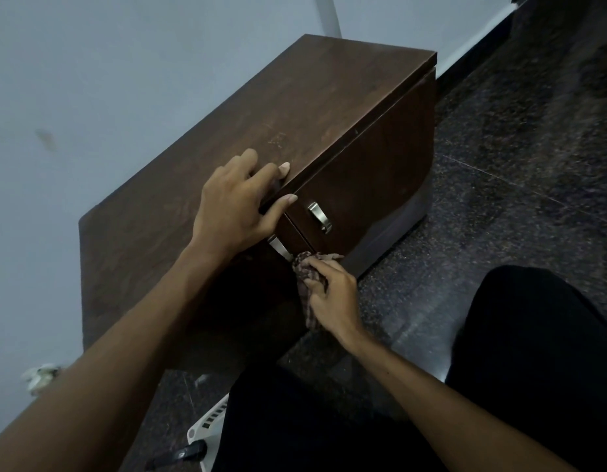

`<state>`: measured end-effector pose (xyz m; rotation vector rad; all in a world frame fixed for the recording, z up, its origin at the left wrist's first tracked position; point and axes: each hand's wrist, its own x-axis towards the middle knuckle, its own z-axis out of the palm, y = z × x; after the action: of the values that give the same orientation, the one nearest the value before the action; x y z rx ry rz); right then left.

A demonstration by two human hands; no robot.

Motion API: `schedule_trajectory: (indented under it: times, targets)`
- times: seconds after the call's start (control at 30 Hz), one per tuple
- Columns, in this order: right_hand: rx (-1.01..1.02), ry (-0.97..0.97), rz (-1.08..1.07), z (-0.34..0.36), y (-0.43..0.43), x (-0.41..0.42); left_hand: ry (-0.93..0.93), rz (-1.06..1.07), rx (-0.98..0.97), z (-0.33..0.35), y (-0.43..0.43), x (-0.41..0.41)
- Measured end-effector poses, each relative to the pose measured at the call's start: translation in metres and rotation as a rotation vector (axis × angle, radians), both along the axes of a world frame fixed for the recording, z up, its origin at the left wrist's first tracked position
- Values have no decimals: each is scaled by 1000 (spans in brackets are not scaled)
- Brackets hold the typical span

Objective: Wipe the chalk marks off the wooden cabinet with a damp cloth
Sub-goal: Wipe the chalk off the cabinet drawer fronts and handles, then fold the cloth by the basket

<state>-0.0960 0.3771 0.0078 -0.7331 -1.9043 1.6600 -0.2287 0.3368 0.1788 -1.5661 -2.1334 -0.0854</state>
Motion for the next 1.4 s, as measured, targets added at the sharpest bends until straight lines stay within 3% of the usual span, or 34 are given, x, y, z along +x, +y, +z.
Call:
schedule_trajectory:
  times: [0.23,0.4,0.63,0.83,0.93,1.07,1.17,1.23,1.27,1.4]
  targets:
    - [-248,72,-56,22,-16,7,9,-3,15,-1,-2,0]
    - [-593,183,-23,20,-16,14,25,-14,19,-3,-2,-2]
    - [-861,116,-42,23,6,21,26,-28,-17,0,1,-4]
    - [-760,-81,107,60,-1,35,-83,18,-10,5,-4,-2]
    - [-704,-152,183,77,-15,41,-314,123,111,13,-23,13]
    - [-596,-295,340,107,-35,48,-558,334,550,5,-103,82]
    - [-566,-337,533,136,-53,51,-1042,638,619,-15,-168,142]
    - [-526,-381,702,151,-64,53,-1509,701,684,-20,-193,170]
    - [-483,-409,792,156,-70,54,-1640,703,748,-20,-201,181]
    - [-206,-469,981,176,-97,56,-1813,865,1091,-12,-223,215]
